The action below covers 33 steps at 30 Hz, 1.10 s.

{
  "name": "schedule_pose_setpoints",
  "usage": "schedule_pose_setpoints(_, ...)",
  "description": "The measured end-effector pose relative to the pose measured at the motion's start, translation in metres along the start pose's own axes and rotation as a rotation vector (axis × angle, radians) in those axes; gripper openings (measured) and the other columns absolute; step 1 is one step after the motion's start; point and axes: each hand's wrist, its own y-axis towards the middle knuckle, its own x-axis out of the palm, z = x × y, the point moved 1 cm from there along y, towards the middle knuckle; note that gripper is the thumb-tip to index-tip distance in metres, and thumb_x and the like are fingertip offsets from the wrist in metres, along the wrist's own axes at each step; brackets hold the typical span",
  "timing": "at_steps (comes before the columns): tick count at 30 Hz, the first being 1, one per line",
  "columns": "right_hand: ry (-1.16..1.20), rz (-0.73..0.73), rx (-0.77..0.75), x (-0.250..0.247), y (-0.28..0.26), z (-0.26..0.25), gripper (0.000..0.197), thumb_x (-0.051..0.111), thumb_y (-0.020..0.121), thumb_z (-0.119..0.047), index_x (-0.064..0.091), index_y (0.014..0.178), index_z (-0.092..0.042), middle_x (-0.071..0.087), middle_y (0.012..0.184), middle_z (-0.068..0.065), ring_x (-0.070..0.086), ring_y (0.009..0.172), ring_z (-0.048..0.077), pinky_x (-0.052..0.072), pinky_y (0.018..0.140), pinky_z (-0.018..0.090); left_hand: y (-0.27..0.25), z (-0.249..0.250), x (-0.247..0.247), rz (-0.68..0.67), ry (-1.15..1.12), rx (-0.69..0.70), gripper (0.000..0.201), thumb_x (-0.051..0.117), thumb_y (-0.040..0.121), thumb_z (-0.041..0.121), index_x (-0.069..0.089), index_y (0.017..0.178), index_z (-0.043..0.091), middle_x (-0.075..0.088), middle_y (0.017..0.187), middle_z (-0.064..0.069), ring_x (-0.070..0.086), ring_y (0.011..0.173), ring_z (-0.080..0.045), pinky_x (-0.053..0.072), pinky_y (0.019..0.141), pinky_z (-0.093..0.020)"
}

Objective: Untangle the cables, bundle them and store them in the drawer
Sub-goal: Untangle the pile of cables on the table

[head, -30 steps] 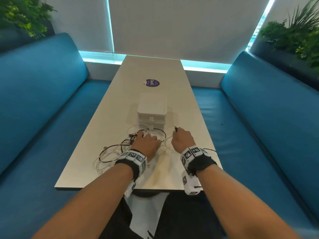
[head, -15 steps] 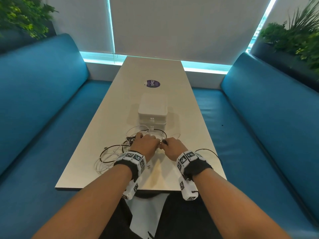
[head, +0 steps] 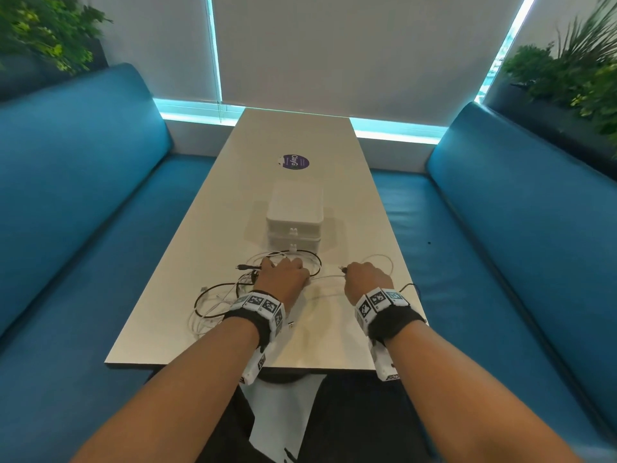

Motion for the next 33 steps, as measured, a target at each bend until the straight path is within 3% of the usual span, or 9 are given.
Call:
schedule_pose_setpoints(4, 0.254, 0.001, -0.096, 0.006, -0.001, -0.02, 0.032, 0.035, 0.103, -0.033, 0.057, 0.11, -0.011, 0.063, 0.107, 0.015, 0.062, 0.095, 0.035, 0.048, 0.077, 0.039, 0.002, 0.01, -0.005, -0.027, 0.036, 0.002, 0.02, 0.045, 0.1, 0.02, 0.062, 0.106, 0.029, 0.054, 0.106, 0.003, 0.052, 0.106, -0.023, 0.033, 0.096, -0.047)
schedule_pose_setpoints(9, 0.279, -0.09, -0.246, 0.016, -0.005, -0.037, 0.028, 0.038, 0.102, -0.025, 0.062, 0.107, -0.011, 0.067, 0.106, 0.014, 0.063, 0.095, 0.032, 0.05, 0.08, 0.038, -0.001, 0.01, -0.005, -0.009, 0.043, 0.018, 0.022, 0.049, 0.098, 0.018, 0.059, 0.111, 0.033, 0.052, 0.107, 0.005, 0.049, 0.108, -0.022, 0.034, 0.096, -0.049)
schedule_pose_setpoints(12, 0.276, -0.073, -0.21, 0.017, -0.005, -0.032, 0.026, 0.039, 0.101, -0.029, 0.062, 0.101, -0.016, 0.065, 0.098, 0.012, 0.063, 0.087, 0.032, 0.052, 0.076, 0.039, -0.003, 0.002, -0.004, 0.0, 0.016, 0.046, 0.018, 0.051, 0.099, 0.022, 0.061, 0.111, 0.03, 0.049, 0.117, 0.006, 0.043, 0.116, -0.02, 0.033, 0.093, -0.047)
schedule_pose_setpoints(16, 0.223, -0.07, -0.135, 0.007, -0.002, -0.012, 0.023, 0.04, 0.097, -0.025, 0.063, 0.103, -0.022, 0.062, 0.102, 0.01, 0.062, 0.089, 0.031, 0.053, 0.082, 0.04, -0.006, -0.004, -0.004, 0.024, 0.011, 0.044, 0.022, 0.045, 0.102, 0.03, 0.064, 0.113, 0.028, 0.05, 0.122, 0.006, 0.042, 0.118, -0.019, 0.033, 0.095, -0.046)
schedule_pose_setpoints(22, 0.092, -0.002, -0.001, 0.0, 0.002, 0.024, 0.027, 0.037, 0.101, -0.027, 0.061, 0.111, -0.019, 0.063, 0.106, 0.009, 0.063, 0.091, 0.03, 0.05, 0.076, 0.035, -0.007, -0.008, -0.003, 0.063, 0.045, 0.046, 0.03, 0.042, 0.102, 0.041, 0.066, 0.116, 0.028, 0.053, 0.13, 0.01, 0.036, 0.131, -0.018, 0.028, 0.101, -0.045)
schedule_pose_setpoints(26, 0.12, 0.036, 0.057, 0.003, -0.004, 0.016, 0.024, 0.038, 0.1, -0.019, 0.057, 0.114, -0.014, 0.062, 0.109, 0.01, 0.063, 0.097, 0.031, 0.045, 0.074, 0.035, -0.004, 0.001, -0.006, 0.033, 0.097, 0.024, 0.034, 0.037, 0.104, 0.041, 0.067, 0.115, 0.028, 0.054, 0.129, 0.008, 0.039, 0.129, -0.022, 0.027, 0.104, -0.048)
schedule_pose_setpoints(30, 0.251, 0.03, -0.147, 0.003, -0.005, -0.019, 0.021, 0.037, 0.101, -0.024, 0.053, 0.108, -0.013, 0.064, 0.1, 0.016, 0.062, 0.088, 0.036, 0.052, 0.076, 0.042, -0.005, 0.007, -0.005, 0.041, 0.121, 0.022, 0.033, 0.038, 0.103, 0.04, 0.067, 0.115, 0.029, 0.056, 0.124, 0.006, 0.04, 0.127, -0.024, 0.025, 0.105, -0.05)
schedule_pose_setpoints(33, 0.218, -0.03, -0.247, 0.006, -0.005, -0.039, 0.022, 0.038, 0.101, -0.024, 0.056, 0.111, -0.015, 0.063, 0.104, 0.014, 0.062, 0.092, 0.034, 0.051, 0.077, 0.041, -0.006, 0.009, -0.007, 0.061, 0.126, 0.028, 0.031, 0.039, 0.102, 0.036, 0.067, 0.114, 0.03, 0.058, 0.122, 0.005, 0.04, 0.127, -0.026, 0.025, 0.105, -0.05)
